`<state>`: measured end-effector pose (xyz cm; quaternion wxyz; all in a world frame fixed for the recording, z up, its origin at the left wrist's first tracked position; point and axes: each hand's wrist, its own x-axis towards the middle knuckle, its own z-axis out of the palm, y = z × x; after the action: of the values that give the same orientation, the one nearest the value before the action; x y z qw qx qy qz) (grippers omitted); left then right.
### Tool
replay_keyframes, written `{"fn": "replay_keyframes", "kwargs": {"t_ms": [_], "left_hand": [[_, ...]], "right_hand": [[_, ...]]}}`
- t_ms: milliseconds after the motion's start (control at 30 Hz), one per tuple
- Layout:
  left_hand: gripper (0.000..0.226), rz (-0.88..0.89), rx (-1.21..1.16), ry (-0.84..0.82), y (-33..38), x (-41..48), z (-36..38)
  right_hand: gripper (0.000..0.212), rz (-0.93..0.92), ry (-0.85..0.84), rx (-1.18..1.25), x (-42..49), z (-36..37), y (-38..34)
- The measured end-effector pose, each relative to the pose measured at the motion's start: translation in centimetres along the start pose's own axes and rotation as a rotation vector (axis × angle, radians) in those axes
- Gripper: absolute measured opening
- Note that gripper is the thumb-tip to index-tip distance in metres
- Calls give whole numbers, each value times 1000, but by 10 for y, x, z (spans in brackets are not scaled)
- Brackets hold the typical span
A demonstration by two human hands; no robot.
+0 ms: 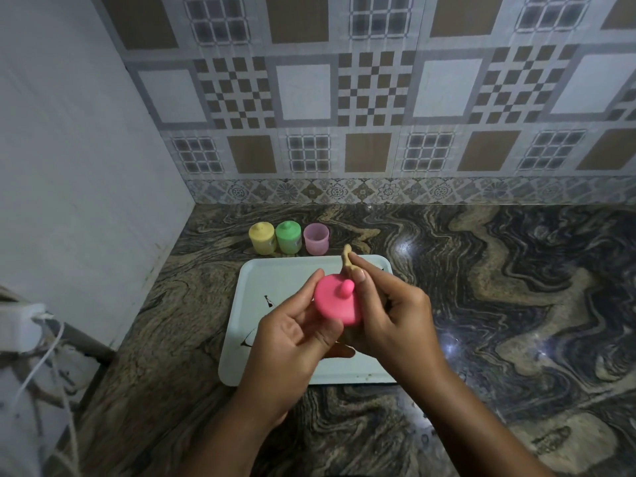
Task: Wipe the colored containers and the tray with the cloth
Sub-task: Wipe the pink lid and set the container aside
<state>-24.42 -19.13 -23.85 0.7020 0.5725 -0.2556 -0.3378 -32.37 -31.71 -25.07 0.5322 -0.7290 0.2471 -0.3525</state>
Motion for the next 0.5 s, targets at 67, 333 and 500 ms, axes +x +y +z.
{"fn": "replay_keyframes", "kwargs": {"t_ms": [67, 333, 500], "left_hand": [[62, -6, -34, 88, -1, 0, 4], [46, 36, -9, 89, 7, -3, 0], [47, 23, -39, 108, 8, -6, 0]], "right_hand": [[27, -10, -18, 38, -3, -1, -1], [36, -282, -37, -141, -21, -3, -7], [33, -262, -31, -179, -14, -6, -7]]}}
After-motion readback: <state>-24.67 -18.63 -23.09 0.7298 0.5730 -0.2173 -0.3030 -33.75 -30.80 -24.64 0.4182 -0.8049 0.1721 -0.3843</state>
